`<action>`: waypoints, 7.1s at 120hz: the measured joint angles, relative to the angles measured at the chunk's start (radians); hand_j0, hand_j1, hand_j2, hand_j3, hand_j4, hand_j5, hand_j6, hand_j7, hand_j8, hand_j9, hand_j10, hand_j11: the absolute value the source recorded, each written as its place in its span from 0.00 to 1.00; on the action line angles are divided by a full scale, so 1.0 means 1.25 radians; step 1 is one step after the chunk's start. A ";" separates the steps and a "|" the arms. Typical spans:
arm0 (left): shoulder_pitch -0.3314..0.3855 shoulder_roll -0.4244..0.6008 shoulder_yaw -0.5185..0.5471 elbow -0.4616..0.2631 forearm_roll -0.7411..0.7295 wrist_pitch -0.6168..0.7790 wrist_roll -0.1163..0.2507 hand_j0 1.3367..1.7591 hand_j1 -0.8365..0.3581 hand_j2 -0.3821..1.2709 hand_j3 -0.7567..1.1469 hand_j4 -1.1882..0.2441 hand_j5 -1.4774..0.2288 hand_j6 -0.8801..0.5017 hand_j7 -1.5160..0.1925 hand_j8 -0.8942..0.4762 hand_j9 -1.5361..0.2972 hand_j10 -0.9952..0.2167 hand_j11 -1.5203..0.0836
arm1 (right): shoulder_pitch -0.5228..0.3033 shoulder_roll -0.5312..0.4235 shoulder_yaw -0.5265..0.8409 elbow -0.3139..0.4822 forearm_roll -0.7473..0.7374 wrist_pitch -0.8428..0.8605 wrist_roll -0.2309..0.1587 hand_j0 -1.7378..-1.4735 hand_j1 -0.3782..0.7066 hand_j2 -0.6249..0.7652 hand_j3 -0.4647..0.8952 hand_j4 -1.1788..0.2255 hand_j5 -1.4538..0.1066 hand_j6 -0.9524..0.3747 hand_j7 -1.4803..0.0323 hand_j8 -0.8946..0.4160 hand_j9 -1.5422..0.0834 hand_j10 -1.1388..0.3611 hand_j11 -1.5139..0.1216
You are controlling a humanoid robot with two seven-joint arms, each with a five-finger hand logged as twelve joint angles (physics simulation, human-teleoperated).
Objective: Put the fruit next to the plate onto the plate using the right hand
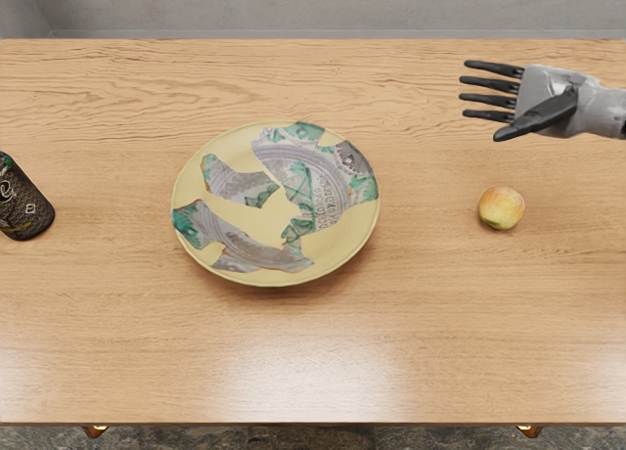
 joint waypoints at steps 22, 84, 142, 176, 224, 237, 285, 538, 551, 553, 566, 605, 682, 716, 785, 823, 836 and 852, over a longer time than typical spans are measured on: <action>0.000 0.000 0.000 0.000 0.000 0.000 0.000 0.76 0.75 0.26 0.40 0.66 0.68 0.46 0.70 0.47 0.66 0.62 0.75 | 0.002 -0.002 0.010 -0.001 -0.011 0.001 -0.011 0.30 0.06 0.45 0.34 0.82 0.91 0.70 0.95 0.66 0.92 0.74 0.90; 0.000 0.000 0.000 0.000 0.000 0.000 0.000 0.76 0.75 0.26 0.40 0.66 0.68 0.46 0.70 0.47 0.66 0.62 0.75 | -0.069 -0.101 0.151 0.333 -0.678 -0.056 0.035 0.30 0.06 0.45 0.34 0.81 0.90 0.69 0.95 0.65 0.92 0.73 0.90; 0.000 0.000 0.000 0.000 0.000 0.000 0.000 0.76 0.75 0.26 0.40 0.66 0.68 0.46 0.70 0.47 0.66 0.62 0.75 | -0.136 -0.097 0.046 0.408 -0.918 -0.349 0.041 0.30 0.10 0.44 0.34 0.79 0.87 0.66 0.92 0.63 0.89 0.71 0.87; 0.000 0.000 0.000 0.000 0.000 0.000 0.000 0.76 0.75 0.26 0.40 0.66 0.68 0.46 0.70 0.47 0.66 0.62 0.75 | -0.143 -0.077 -0.011 0.406 -0.985 -0.457 0.042 0.30 0.23 0.42 0.34 0.70 0.77 0.57 0.82 0.53 0.80 0.63 0.78; 0.000 0.000 0.000 0.000 0.000 0.000 0.000 0.76 0.75 0.26 0.40 0.66 0.68 0.46 0.70 0.47 0.66 0.62 0.75 | -0.164 -0.047 -0.074 0.402 -1.027 -0.563 0.043 0.30 0.32 0.41 0.34 0.65 0.71 0.51 0.75 0.48 0.74 0.58 0.72; 0.000 0.000 0.000 0.000 0.000 0.000 0.000 0.76 0.75 0.26 0.40 0.66 0.68 0.46 0.70 0.47 0.66 0.62 0.75 | -0.172 -0.044 -0.077 0.395 -1.037 -0.574 0.044 0.30 0.33 0.41 0.34 0.64 0.70 0.50 0.74 0.47 0.73 0.57 0.70; 0.000 0.000 0.000 0.000 0.000 0.000 0.000 0.76 0.75 0.26 0.40 0.66 0.68 0.46 0.70 0.47 0.66 0.62 0.75 | -0.175 -0.019 -0.086 0.362 -1.044 -0.581 0.043 0.30 0.41 0.40 0.34 0.58 0.65 0.45 0.68 0.46 0.67 0.53 0.65; 0.000 0.000 0.001 0.000 0.000 0.000 0.000 0.76 0.75 0.26 0.40 0.66 0.68 0.46 0.70 0.47 0.66 0.62 0.75 | 0.030 0.190 0.078 0.313 -0.497 -0.117 0.070 0.37 0.57 0.46 0.34 0.23 0.18 0.30 0.23 0.50 0.23 0.63 0.21; 0.000 0.000 0.000 0.000 0.000 0.000 0.000 0.76 0.75 0.26 0.40 0.66 0.68 0.46 0.70 0.47 0.66 0.62 0.75 | 0.028 0.260 0.079 0.277 -0.589 -0.118 0.077 0.37 0.56 0.46 0.34 0.23 0.18 0.30 0.23 0.50 0.23 0.63 0.21; 0.000 0.000 0.000 0.000 0.000 0.000 0.000 0.76 0.75 0.26 0.40 0.66 0.68 0.46 0.70 0.47 0.66 0.62 0.75 | 0.027 0.271 0.079 0.272 -0.602 -0.118 0.078 0.37 0.56 0.45 0.34 0.23 0.18 0.31 0.23 0.50 0.23 0.63 0.21; 0.000 0.000 0.001 0.000 0.000 0.000 0.000 0.76 0.75 0.26 0.40 0.66 0.68 0.46 0.70 0.47 0.66 0.62 0.75 | 0.022 0.334 0.075 0.244 -0.690 -0.130 0.080 0.37 0.56 0.46 0.34 0.23 0.18 0.31 0.23 0.50 0.23 0.63 0.21; 0.000 0.000 0.001 0.000 0.000 0.000 0.000 0.76 0.75 0.26 0.40 0.66 0.68 0.46 0.70 0.47 0.66 0.62 0.75 | 0.017 0.420 0.048 0.220 -0.852 -0.200 0.080 0.37 0.55 0.43 0.34 0.24 0.23 0.27 0.26 0.48 0.27 0.60 0.24; 0.000 0.000 0.000 0.000 0.000 0.000 0.000 0.76 0.75 0.26 0.40 0.66 0.68 0.46 0.70 0.47 0.66 0.62 0.75 | 0.015 0.325 0.079 0.252 -0.585 -0.147 0.092 0.30 0.17 0.43 0.34 0.74 0.81 0.62 0.85 0.59 0.83 0.68 0.81; 0.000 0.000 0.000 0.000 0.000 0.000 0.000 0.76 0.75 0.26 0.40 0.66 0.68 0.46 0.70 0.47 0.66 0.62 0.75 | 0.002 0.143 0.089 0.315 -0.265 -0.011 0.077 0.30 0.09 0.44 0.34 0.79 0.88 0.67 0.92 0.64 0.90 0.72 0.88; 0.000 0.000 0.000 0.000 0.000 0.000 0.000 0.76 0.75 0.26 0.40 0.66 0.68 0.46 0.70 0.47 0.66 0.62 0.75 | -0.134 -0.126 0.083 0.312 -0.030 0.001 0.010 0.30 0.06 0.45 0.34 0.82 0.90 0.69 0.95 0.66 0.92 0.74 0.90; 0.000 0.000 0.000 0.000 0.000 0.000 0.000 0.76 0.75 0.26 0.40 0.66 0.68 0.46 0.70 0.47 0.66 0.62 0.75 | -0.174 -0.194 0.086 0.311 -0.005 0.001 0.007 0.30 0.06 0.45 0.34 0.82 0.90 0.69 0.95 0.66 0.92 0.74 0.90; 0.001 0.000 0.000 0.000 0.000 0.000 0.000 0.76 0.75 0.26 0.40 0.66 0.68 0.46 0.70 0.47 0.66 0.62 0.75 | -0.176 -0.203 0.085 0.312 0.000 0.001 0.008 0.30 0.06 0.45 0.34 0.82 0.90 0.70 0.95 0.66 0.92 0.74 0.90; 0.000 0.000 0.000 0.000 0.000 0.000 0.000 0.76 0.75 0.26 0.40 0.66 0.68 0.46 0.70 0.47 0.66 0.62 0.75 | -0.178 -0.206 0.085 0.312 0.002 0.001 0.008 0.30 0.06 0.45 0.34 0.82 0.90 0.70 0.95 0.66 0.92 0.74 0.90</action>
